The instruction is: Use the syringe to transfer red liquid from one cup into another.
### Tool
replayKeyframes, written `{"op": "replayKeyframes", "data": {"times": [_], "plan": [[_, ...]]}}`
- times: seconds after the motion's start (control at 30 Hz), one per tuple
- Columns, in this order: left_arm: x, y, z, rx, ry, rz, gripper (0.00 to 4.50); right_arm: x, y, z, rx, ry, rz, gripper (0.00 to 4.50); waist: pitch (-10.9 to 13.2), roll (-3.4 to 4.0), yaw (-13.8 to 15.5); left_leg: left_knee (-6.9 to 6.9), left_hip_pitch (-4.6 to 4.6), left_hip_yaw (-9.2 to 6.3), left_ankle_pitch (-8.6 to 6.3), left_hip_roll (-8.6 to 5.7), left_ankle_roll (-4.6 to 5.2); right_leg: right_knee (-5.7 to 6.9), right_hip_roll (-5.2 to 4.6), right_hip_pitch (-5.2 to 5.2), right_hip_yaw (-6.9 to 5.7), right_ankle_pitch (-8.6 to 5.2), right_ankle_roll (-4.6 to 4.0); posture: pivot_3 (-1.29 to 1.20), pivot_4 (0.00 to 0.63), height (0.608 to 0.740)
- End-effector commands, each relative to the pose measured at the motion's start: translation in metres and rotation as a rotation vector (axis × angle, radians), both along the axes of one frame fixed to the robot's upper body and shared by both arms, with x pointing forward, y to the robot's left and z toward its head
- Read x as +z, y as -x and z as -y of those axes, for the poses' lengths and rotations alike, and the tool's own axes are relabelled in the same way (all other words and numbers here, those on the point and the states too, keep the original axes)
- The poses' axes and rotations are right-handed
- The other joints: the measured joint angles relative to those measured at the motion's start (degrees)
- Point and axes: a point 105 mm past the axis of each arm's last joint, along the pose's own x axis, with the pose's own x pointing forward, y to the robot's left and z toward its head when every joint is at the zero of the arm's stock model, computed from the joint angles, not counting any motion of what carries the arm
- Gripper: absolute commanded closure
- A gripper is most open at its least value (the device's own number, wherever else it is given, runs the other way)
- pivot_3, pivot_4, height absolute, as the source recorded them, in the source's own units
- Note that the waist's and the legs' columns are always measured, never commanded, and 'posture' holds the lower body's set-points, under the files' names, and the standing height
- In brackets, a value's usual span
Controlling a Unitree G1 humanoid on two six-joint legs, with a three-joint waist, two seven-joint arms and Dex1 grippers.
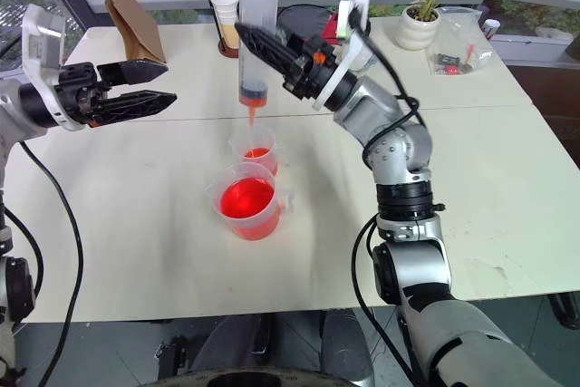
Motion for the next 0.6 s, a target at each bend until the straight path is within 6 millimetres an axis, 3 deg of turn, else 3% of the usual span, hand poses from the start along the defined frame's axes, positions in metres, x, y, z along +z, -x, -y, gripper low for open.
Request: {"op": "replayKeyframes", "data": {"times": [0.03,0.27,0.6], "plan": [[0.024,-0.004,-0.002,0.027,-0.017,0.113,0.43,0.001,0.000,-0.013,0.033,0.046,0.106,3.11,0.00,0.00,0.02,0.00,0.00,0.00,0.00,0.00,0.00,0.01,0.00,0.00,0.00,0.00,0.00,0.00,0.150,0.739],[0.067,-0.021,0.030,-0.045,0.050,0.270,0.43,-0.006,-0.003,-0.013,0.048,0.060,0.116,3.11,0.00,-0.03,0.16,0.06,-0.01,-0.08,0.01,-0.06,-0.03,-0.03,-0.04,0.07,-0.08,0.00,0.00,0.00,0.150,0.739],[0.065,-0.056,0.066,-0.058,-0.009,0.353,0.43,-0.010,0.005,-0.018,0.068,0.085,0.143,3.11,0.00,-0.02,-0.31,0.00,-0.01,-0.05,0.04,-0.03,-0.06,0.02,-0.01,-0.02,-0.06,0.00,0.00,0.00,0.150,0.739]]}}
